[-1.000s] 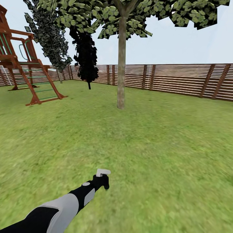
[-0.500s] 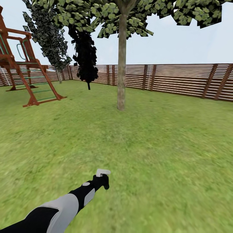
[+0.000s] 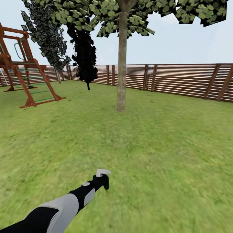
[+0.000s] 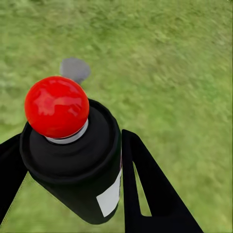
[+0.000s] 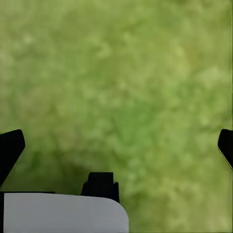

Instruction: In the garden, pick up the pesticide atomizer on the floor and spray pesticide onto both trees until each tree trunk is fully covered.

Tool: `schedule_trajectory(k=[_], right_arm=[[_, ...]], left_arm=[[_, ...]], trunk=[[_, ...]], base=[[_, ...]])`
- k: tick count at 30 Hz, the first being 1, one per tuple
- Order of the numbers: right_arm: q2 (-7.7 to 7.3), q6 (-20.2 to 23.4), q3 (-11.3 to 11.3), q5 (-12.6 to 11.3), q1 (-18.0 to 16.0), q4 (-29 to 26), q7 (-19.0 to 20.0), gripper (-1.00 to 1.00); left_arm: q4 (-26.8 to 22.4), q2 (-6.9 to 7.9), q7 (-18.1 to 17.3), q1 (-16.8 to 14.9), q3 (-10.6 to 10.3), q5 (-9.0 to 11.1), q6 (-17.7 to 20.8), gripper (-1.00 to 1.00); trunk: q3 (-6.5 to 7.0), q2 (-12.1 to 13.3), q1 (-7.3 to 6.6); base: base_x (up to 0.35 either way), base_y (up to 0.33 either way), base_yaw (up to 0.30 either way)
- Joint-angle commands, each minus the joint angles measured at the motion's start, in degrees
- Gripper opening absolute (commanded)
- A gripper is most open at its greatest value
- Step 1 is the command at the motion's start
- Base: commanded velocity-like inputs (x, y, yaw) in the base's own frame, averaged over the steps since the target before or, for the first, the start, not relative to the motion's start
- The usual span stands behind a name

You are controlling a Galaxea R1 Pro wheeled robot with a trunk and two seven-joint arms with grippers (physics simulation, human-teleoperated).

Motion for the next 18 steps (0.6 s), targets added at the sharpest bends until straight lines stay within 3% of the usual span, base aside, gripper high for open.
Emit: schedule_trajectory(k=[1, 18], right_arm=[[-0.02, -0.41, 0.07, -0.15, -0.10, 0.25, 0.22, 1.00], [-0.02, -0.50, 0.09, -0.06, -0.10, 0.23, 0.17, 1.00]], left_arm=[[0.07, 0.00, -0.10, -0.05, -0.27, 0.26, -0.22, -1.00], [0.10, 0.00, -0.10, -0.05, -0.27, 0.26, -0.23, -1.00]], trunk=[[-0.05, -0.03, 0.03], [-0.05, -0.03, 0.03]], base=[[0.345, 0.000, 0.000], [0.345, 0.000, -0.014]])
